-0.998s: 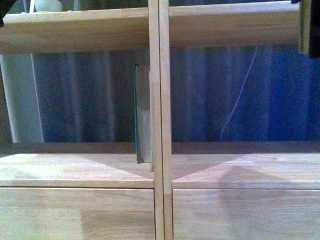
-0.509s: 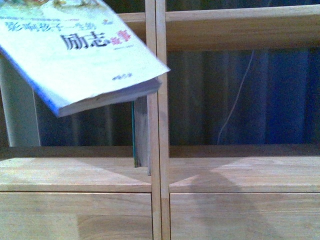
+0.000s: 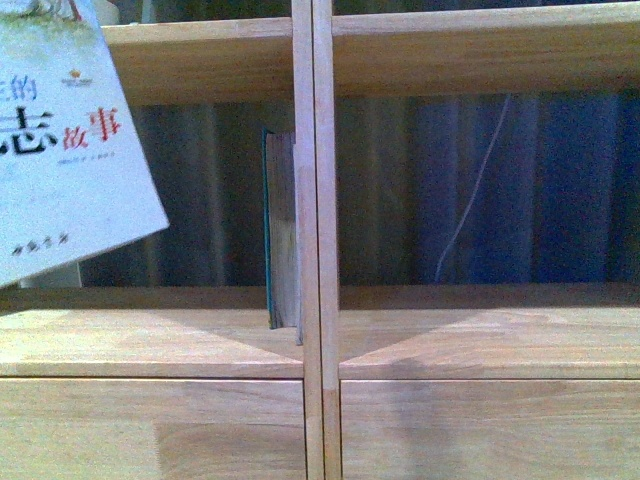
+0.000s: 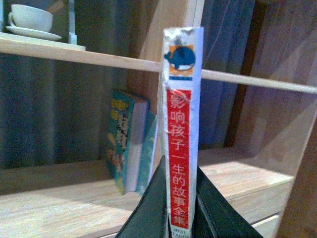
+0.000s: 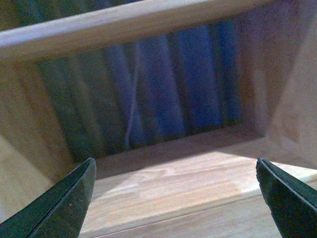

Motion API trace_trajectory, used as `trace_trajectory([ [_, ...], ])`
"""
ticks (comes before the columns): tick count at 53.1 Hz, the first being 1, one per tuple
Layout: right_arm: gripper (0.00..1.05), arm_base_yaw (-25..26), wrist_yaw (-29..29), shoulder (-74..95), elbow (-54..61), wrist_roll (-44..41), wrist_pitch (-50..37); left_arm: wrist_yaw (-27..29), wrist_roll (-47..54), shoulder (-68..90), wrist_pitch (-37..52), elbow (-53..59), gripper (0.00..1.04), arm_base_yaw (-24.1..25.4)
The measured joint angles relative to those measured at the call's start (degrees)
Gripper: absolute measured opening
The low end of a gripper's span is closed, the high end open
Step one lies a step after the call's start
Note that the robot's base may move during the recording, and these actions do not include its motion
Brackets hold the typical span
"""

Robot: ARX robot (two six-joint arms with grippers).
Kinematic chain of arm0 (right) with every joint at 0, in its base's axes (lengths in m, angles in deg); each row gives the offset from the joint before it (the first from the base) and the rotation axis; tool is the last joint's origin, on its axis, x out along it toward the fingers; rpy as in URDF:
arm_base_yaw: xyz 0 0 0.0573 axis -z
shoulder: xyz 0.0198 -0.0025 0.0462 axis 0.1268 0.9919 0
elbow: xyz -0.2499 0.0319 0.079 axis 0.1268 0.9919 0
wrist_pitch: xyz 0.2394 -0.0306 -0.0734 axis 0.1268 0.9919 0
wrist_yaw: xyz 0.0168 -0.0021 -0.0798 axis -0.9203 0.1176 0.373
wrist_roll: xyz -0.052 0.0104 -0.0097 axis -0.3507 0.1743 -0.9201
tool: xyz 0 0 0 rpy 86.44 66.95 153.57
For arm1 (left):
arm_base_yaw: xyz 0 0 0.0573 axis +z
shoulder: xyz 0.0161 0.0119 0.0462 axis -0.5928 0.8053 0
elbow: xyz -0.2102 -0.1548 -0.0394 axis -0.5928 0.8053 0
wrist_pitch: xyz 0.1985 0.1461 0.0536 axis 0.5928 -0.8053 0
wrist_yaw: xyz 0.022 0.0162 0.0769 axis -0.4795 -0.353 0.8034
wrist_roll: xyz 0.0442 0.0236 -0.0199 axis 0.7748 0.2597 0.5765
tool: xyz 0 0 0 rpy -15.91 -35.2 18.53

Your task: Organize books on shelf

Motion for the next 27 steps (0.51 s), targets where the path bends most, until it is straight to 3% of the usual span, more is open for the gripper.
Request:
trace_trajectory([
  [10,0.97,0.52,-0.48,-0.33,0.07,-0.66,0.87,-1.97,13.33,-2.16,0.72,5.55,0.07,4.57],
  [11,0.93,1.36,-5.2,-1.2,-0.72,-2.01,4.94,-2.05,14.38,-2.12,1.18,6.19,0.07,4.98],
  [16,0.8,2.56,-16.55,-4.66,-1.22,-5.01,17.75,-1.84,17.66,-0.98,3.41,7.98,0.07,6.29],
  [19,0.72,2.6,-19.63,-6.23,0.57,-6.23,20.46,-1.03,19.34,0.09,4.74,8.46,0.07,6.49],
  [27,0.49,2.89,-19.91,-9.4,5.44,-7.17,20.2,0.94,22.43,4.44,8.04,8.61,0.07,6.51],
])
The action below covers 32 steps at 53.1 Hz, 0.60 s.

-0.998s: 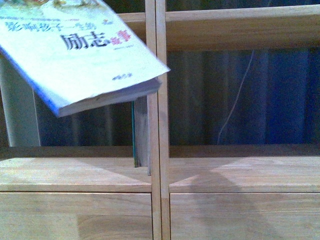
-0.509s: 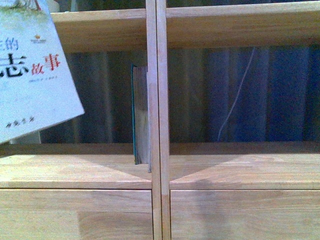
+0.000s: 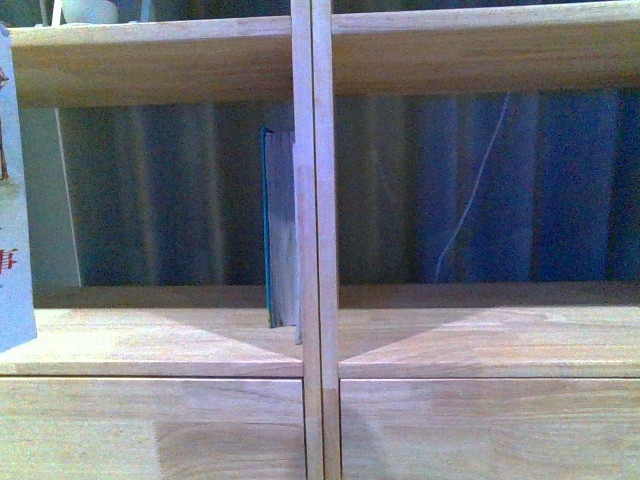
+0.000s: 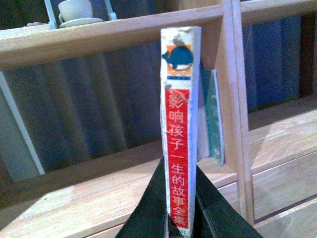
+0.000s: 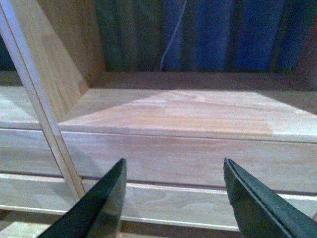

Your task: Organize books on shelf

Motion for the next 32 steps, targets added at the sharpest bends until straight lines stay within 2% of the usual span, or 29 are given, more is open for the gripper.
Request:
trace_trajectory([
  [16,0.03,0.0,-0.07,-5.88,6.71,-0.72,-0.7,8.61,5.09,12.98,7.39,-5.33,0.07,-4.37],
  [32,0.03,0.0,-0.09,-11.54,10.82,-0.92,0.55,18.21,6.51,25.33,9.81,-14.6,0.07,-9.92],
])
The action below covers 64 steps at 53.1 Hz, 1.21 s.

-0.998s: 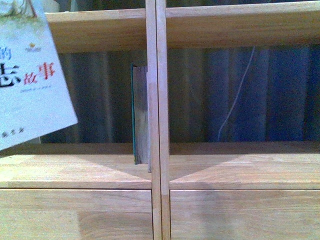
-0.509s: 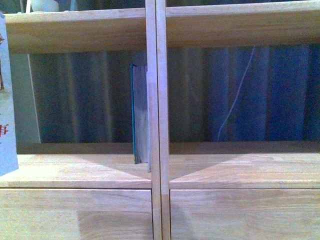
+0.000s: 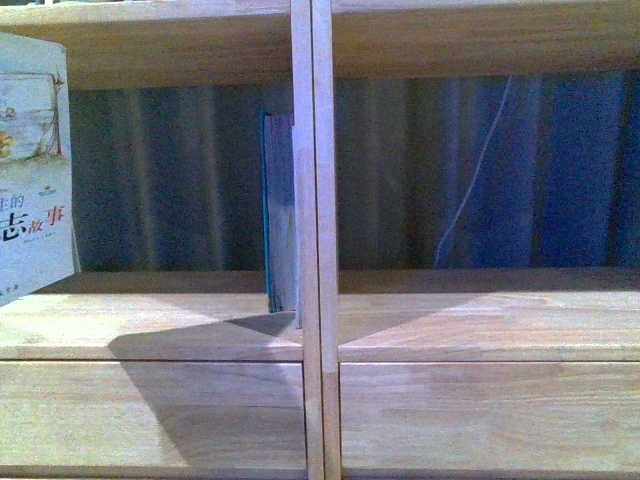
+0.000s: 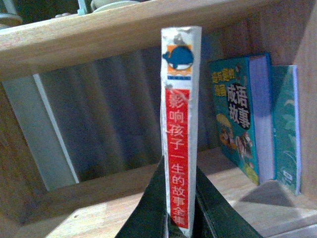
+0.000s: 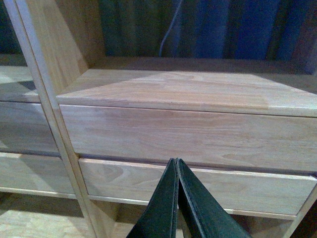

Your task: Organize books on shelf

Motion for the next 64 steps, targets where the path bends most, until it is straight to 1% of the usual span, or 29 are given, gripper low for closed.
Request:
trace_trajectory([
  [27,0.03,0.0,-0.04,-8.92,3.54,0.0,5.31,11.52,-1.51,16.5,-0.94,-14.36,0.07,-10.08],
  [33,0.03,0.0,-0.07,-10.64,4.96,0.0,4.9,13.55,-0.68,20.63,-1.2,-17.9,0.07,-12.24],
  [52,0.03,0.0,-0.07,-14.93,4.96,-0.02,8.83,18.62,2.1,32.06,-3.28,-31.15,0.07,-17.66],
  [57,0.03,0.0,-0.07,-21.31,4.96,-0.02,17.14,19.82,2.91,34.95,-3.93,-34.32,0.07,-18.88],
  [64,0.03,0.0,-0.04,-24.61,4.96,-0.07,18.73,21.31,3.69,38.84,-4.59,-37.66,0.07,-20.11],
])
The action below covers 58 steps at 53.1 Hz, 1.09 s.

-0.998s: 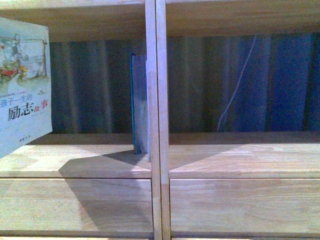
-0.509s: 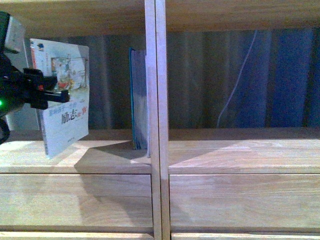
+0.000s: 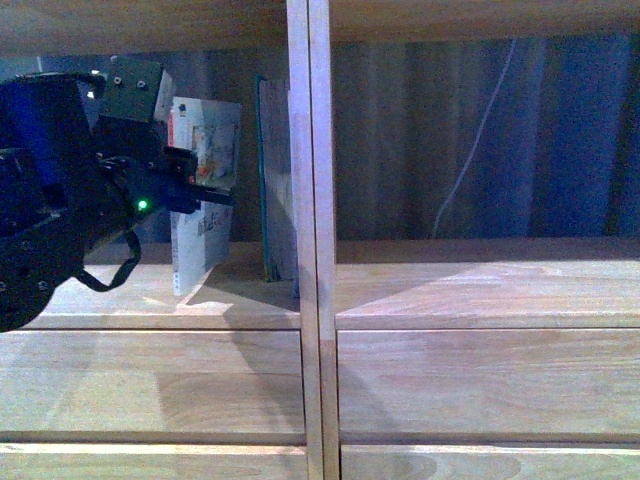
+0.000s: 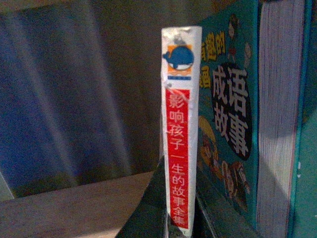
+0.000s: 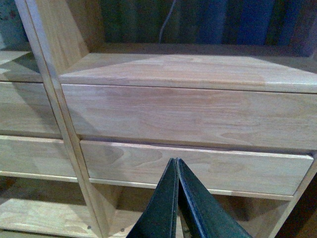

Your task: Organize books on shelf

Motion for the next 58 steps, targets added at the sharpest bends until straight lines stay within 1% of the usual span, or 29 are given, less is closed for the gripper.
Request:
trace_trajectory([
  [16,0.03,0.0,0.0,-0.11,0.0,0.0,0.2,1.77,0.55,3.54,-1.53,-3.96,0.07,-2.05],
  [22,0.03,0.0,-0.02,-0.13,0.0,0.0,0.2,3.45,0.9,4.24,-2.71,-5.27,0.07,-2.8],
  [27,0.03,0.0,0.0,-0.13,0.0,0.0,0.2,4.87,1.4,4.81,-3.65,-5.97,0.23,-3.21],
  [35,0.03,0.0,-0.02,-0.13,0.0,0.0,0.2,4.66,1.92,5.42,-4.02,-5.97,0.45,-3.67],
  [36,0.03,0.0,-0.02,-0.13,0.0,0.0,0.2,4.63,1.86,5.44,-4.09,-5.97,0.5,-3.72],
  [40,0.03,0.0,-0.02,-0.13,0.0,0.0,0.2,4.55,1.84,5.44,-4.48,-5.99,0.64,-3.74],
  [43,0.03,0.0,-0.02,-0.13,0.0,0.0,0.2,4.52,1.62,5.44,-4.5,-5.99,0.71,-3.72],
  [46,0.03,0.0,-0.02,-0.13,0.0,0.0,0.2,4.35,0.9,5.44,-5.16,-5.99,0.82,-3.56],
  [49,0.03,0.0,-0.02,-0.13,0.0,0.0,0.2,3.98,0.48,5.35,-5.64,-5.79,0.95,-3.26],
  [50,0.03,0.0,0.0,-0.15,0.0,0.0,0.2,3.93,0.33,5.22,-5.73,-5.64,0.98,-3.17],
  [58,0.03,0.0,0.0,-0.15,0.0,0.0,0.2,1.36,-4.15,1.68,-7.52,-0.9,0.97,-2.29],
])
